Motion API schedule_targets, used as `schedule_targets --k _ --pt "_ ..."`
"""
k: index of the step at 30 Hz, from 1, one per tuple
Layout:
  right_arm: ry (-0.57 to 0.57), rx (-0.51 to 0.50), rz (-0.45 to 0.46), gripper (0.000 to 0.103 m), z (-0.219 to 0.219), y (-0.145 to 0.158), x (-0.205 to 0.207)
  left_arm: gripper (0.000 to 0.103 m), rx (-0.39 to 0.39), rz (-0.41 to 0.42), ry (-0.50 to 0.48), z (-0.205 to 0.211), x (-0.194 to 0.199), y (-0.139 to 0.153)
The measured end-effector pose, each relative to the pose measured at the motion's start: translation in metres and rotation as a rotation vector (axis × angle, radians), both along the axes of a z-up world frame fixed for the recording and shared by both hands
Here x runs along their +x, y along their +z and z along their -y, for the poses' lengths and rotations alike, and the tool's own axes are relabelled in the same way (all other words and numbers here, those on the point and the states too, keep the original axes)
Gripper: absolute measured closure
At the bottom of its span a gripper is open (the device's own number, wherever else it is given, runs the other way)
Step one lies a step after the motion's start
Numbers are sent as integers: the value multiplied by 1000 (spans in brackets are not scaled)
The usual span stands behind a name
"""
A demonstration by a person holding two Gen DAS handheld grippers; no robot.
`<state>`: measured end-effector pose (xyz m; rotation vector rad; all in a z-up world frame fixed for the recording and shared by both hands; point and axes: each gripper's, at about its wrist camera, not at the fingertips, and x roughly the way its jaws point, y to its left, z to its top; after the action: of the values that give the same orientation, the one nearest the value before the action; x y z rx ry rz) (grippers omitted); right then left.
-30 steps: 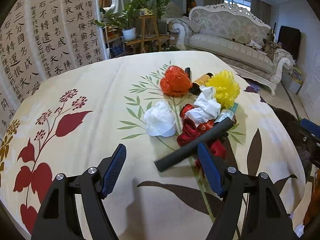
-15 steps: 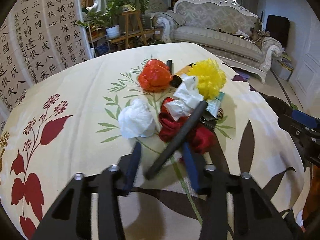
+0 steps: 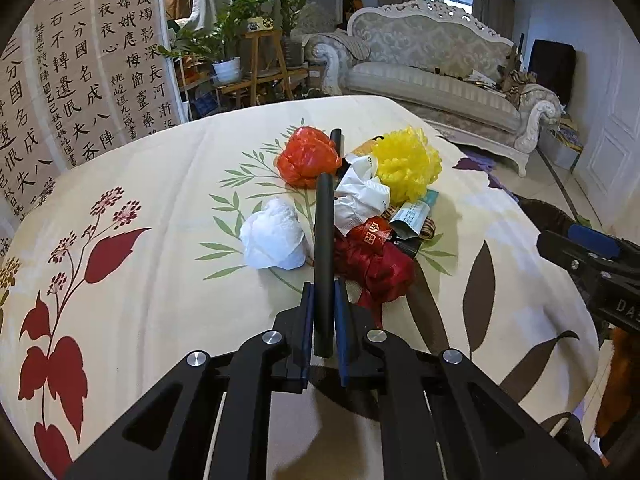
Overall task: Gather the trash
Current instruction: 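Grasp the red plastic bag with the right tool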
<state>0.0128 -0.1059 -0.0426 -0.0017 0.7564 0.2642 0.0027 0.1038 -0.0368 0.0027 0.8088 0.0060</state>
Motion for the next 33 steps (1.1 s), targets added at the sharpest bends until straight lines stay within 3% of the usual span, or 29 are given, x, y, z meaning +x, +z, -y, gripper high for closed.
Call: schedule_targets --k 7,16,24,33 --pt "43 -3 10 33 -18 5 -4 92 -20 43 47 -15 -10 15" --pt "155 -16 11 33 -62 9 -10 92 -21 35 162 -52 -16 14" --pt "249 -45 -11 51 -100 4 -13 92 -28 27 249 -87 -24 8" --pt "309 -81 -45 60 -130 -5 -9 92 -36 20 298 -113 -31 2"
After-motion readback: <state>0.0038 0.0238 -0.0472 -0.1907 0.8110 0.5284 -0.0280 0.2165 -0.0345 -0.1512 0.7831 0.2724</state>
